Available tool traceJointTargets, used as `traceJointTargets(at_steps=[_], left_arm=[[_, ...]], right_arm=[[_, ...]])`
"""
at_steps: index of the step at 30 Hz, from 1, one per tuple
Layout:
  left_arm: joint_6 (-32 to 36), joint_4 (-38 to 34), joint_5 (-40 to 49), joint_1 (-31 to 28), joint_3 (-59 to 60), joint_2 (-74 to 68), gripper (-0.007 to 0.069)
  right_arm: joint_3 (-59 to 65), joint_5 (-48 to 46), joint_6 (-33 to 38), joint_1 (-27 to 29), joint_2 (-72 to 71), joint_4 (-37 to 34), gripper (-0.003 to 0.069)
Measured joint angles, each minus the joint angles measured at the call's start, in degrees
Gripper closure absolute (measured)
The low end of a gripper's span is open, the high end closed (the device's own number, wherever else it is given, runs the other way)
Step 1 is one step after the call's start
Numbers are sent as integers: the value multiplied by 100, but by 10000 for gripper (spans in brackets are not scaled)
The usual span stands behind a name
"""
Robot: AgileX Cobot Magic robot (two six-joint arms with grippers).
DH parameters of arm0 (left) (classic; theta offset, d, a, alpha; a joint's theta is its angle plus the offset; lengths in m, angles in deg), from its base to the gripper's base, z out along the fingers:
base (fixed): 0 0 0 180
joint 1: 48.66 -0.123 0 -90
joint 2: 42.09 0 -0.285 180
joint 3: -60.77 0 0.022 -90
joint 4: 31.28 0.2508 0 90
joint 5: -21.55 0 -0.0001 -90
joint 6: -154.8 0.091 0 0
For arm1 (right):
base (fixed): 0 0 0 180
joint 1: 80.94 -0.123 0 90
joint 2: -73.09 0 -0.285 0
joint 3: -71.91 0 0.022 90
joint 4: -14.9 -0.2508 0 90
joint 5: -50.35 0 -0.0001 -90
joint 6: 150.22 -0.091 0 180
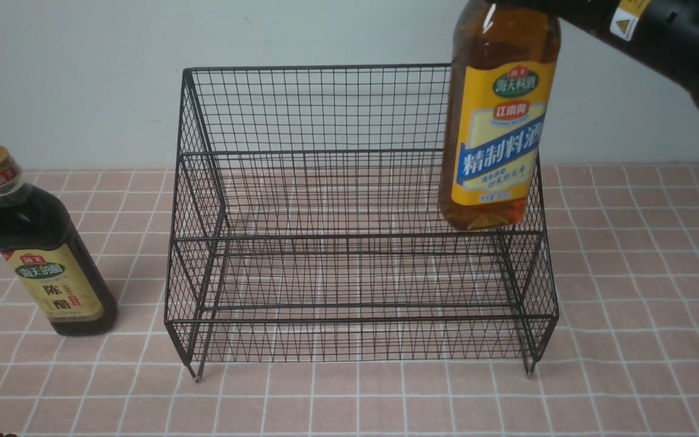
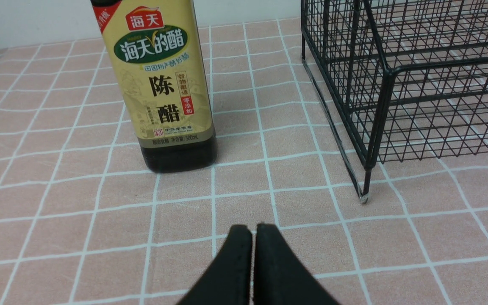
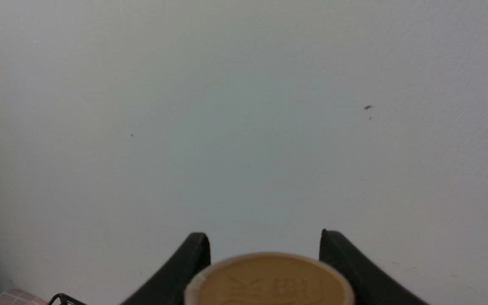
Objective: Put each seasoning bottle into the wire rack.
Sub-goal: Use the right arm to put the condiment bottle back on the shelf
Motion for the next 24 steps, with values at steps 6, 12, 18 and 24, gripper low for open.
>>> traceJointTargets(at_steps=[6,12,18,24], left_arm=[[0,0,0,-5,0,0,631],[0,0,0,-5,0,0,631],[0,0,0,-10,0,0,631],[0,0,0,-10,0,0,631]], right_arm=[[-5,-463,18,-144,0,34,347],[20,-1320,-38,-191,5,87,347],[20,-2012,-152,-256,5,81,347],[22,-2602,-181,-478,5,17,348]])
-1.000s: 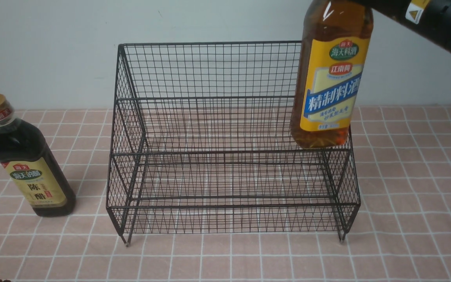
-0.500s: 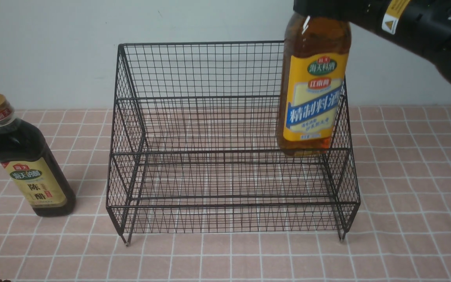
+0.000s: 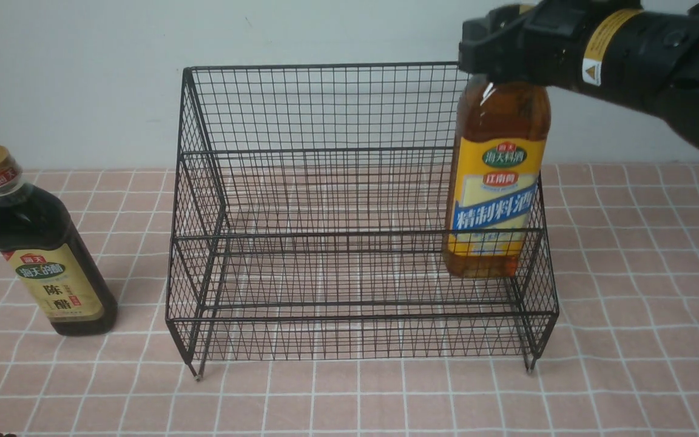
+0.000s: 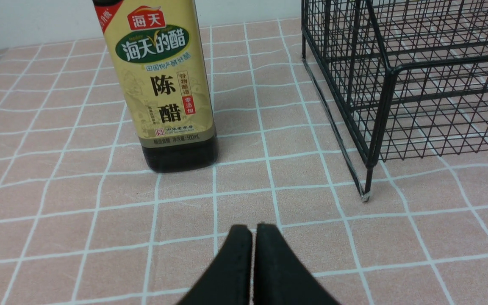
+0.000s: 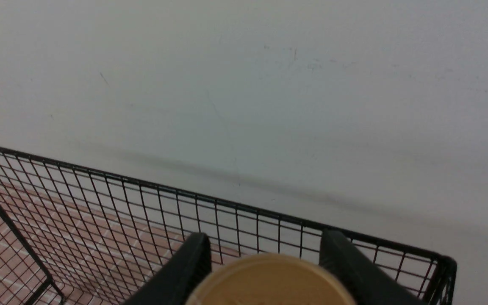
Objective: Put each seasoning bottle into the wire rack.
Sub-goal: Use the right arm to put the condiment bottle back on the shelf, then use the left arm to grab the condiment bottle closest to it
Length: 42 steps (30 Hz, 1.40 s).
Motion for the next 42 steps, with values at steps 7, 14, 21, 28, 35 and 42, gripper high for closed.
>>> traceJointTargets(at_steps=[7,14,21,28,35,42], left_arm=[[0,0,0,0,0,0,631],[0,0,0,0,0,0,631],[0,0,0,0,0,0,631],[0,0,0,0,0,0,631],[0,0,0,0,0,0,631],[0,0,0,0,0,0,631]], right_arm=[[5,-364,-10,-250,0,-50,348],[42,-717,-10,-375,91,-204,348],[2,-589,28,-375,-45,-256,268],[-15,-769,32,-375,-636,-256,173],[-20,-1772,423,-375,-1792,-321,277],[-56,-3803,1440,-375,-3239,-1289,606]])
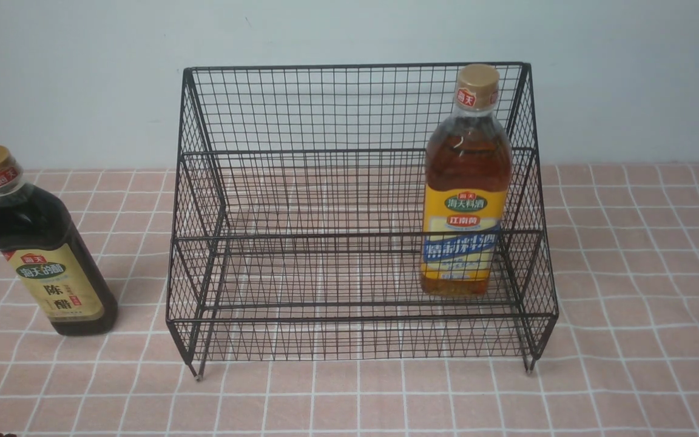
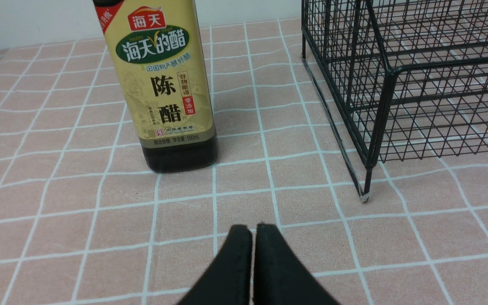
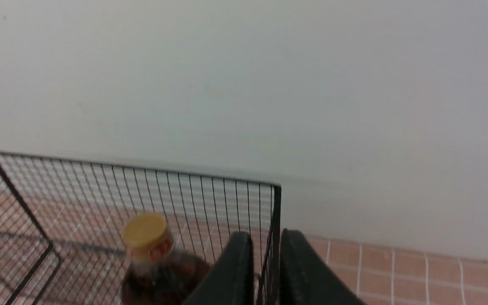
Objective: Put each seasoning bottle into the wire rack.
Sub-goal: Use the left arm to grab the condiment bottle closest to it
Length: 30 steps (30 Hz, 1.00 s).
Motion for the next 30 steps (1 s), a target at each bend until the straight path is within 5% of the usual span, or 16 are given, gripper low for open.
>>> traceJointTargets(at_steps=[6,13,24,30], left_arm=[[0,0,0,0,0,0,631],[0,0,0,0,0,0,631],[0,0,0,0,0,0,631],[0,0,0,0,0,0,631]], right_arm=[[0,-1281,1188,0,-873,-1547,671],[0,-1376,1969,0,-1404,-2963,673],[20,-768,2904,15,-1486,-3172,673],[974,779,3630,1039,-1879,-3307,673]])
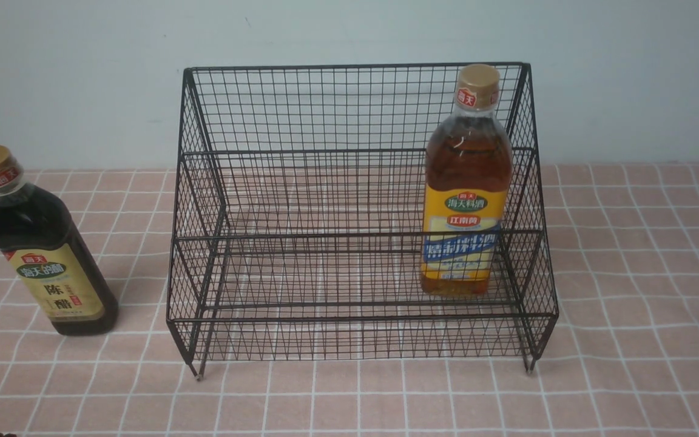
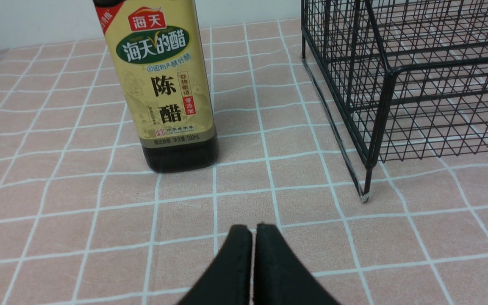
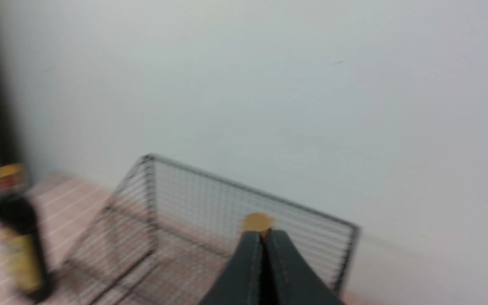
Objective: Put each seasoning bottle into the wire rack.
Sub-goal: Use the left arm to grab the condiment bottle closest to it
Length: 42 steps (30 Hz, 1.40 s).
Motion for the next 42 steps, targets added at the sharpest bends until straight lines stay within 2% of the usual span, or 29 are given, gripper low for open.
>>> traceJointTargets(at_steps=[2,5,9,13,18,24,42], left_arm=[[0,0,0,0,0,0,631],[0,0,0,0,0,0,631],[0,0,0,0,0,0,631],[0,0,0,0,0,0,631],[0,0,0,0,0,0,631],[0,0,0,0,0,0,631],[0,0,0,-10,0,0,631]], right_arm=[[716,519,156,525,-320,-14,673],[1562,1067,260,909,-668,-14,673],[3410,1776,313,1688,-1502,-149,673],[4851,1972,421,1937,-2133,38,673],[6249,2061,463,1948,-2984,183,673],[6560,1910,469,2118,-3866,197,673],[6560,1910,485,2205,-3913,204,673]])
